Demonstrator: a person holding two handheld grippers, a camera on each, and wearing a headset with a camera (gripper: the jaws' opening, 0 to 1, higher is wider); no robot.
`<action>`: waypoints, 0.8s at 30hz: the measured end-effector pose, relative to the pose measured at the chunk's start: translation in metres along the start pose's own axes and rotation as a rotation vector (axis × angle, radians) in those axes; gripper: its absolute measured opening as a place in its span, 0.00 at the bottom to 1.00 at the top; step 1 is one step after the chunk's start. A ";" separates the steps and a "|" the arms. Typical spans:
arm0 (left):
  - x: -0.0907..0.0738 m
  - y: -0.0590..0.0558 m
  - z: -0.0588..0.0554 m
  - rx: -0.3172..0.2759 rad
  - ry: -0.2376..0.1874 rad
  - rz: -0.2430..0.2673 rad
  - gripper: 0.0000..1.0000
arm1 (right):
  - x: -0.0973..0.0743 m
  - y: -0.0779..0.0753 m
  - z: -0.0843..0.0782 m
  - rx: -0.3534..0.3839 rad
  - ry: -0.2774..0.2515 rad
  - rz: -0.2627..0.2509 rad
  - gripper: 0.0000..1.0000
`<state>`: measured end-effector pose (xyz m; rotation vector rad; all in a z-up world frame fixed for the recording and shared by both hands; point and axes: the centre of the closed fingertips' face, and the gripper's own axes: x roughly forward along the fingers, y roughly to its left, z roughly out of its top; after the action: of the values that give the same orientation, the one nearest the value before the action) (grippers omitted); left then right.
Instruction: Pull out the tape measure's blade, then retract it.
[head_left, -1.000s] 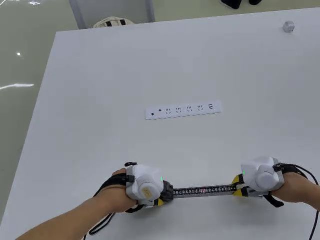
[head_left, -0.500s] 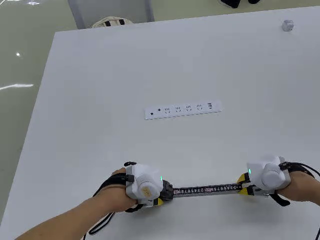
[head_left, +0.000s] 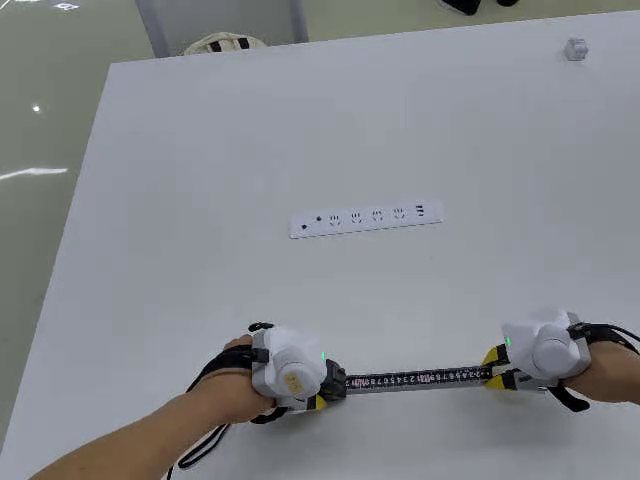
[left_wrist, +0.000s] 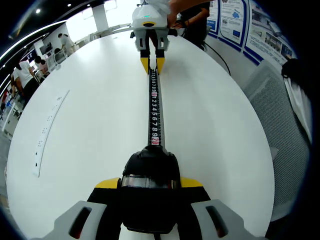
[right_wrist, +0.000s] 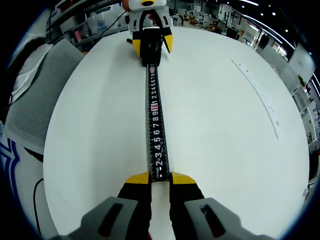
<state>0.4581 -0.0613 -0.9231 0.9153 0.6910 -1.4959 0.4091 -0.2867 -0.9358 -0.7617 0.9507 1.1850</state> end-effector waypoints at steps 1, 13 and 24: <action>0.000 0.000 0.000 0.000 0.000 0.000 0.39 | 0.001 0.000 -0.001 -0.002 0.001 0.000 0.12; -0.001 -0.001 0.001 0.004 0.004 0.004 0.39 | -0.002 0.000 -0.006 -0.010 0.014 0.008 0.11; -0.001 -0.001 0.000 0.003 0.004 0.004 0.39 | -0.003 0.000 -0.011 -0.007 0.018 0.007 0.12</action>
<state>0.4571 -0.0613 -0.9224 0.9215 0.6897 -1.4927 0.4067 -0.2972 -0.9376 -0.7763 0.9652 1.1893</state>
